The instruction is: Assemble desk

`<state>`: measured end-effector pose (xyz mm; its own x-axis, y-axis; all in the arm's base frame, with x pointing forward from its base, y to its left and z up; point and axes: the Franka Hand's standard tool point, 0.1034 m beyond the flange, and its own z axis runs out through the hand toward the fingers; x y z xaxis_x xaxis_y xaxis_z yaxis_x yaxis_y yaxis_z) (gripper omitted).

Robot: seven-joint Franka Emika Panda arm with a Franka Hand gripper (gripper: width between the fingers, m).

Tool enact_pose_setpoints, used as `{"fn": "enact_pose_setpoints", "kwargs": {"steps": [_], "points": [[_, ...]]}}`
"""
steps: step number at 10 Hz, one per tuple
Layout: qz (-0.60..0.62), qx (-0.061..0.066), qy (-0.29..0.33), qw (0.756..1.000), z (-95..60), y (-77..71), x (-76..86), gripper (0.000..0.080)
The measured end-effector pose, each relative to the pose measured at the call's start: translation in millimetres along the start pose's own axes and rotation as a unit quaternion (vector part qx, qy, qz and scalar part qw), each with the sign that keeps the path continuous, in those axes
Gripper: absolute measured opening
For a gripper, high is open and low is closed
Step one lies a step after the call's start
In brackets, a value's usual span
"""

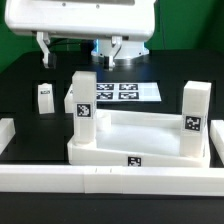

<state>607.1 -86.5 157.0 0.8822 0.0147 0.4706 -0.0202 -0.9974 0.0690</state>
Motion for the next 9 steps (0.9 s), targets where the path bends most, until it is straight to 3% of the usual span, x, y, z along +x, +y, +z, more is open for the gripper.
{"fn": "enact_pose_setpoints", "kwargs": {"steps": [2, 3, 5, 9], "points": [[0.001, 0.002, -0.004, 1.000, 1.1, -0.7, -0.5, 0.0649], [0.004, 0.011, -0.021, 1.000, 3.4, -4.8, -3.8, 0.0649], [0.007, 0.044, -0.100, 0.994, 10.8, -15.7, -11.2, 0.0649], [-0.017, 0.072, -0.220, 0.973, 21.0, -18.9, -13.6, 0.0649]]}}
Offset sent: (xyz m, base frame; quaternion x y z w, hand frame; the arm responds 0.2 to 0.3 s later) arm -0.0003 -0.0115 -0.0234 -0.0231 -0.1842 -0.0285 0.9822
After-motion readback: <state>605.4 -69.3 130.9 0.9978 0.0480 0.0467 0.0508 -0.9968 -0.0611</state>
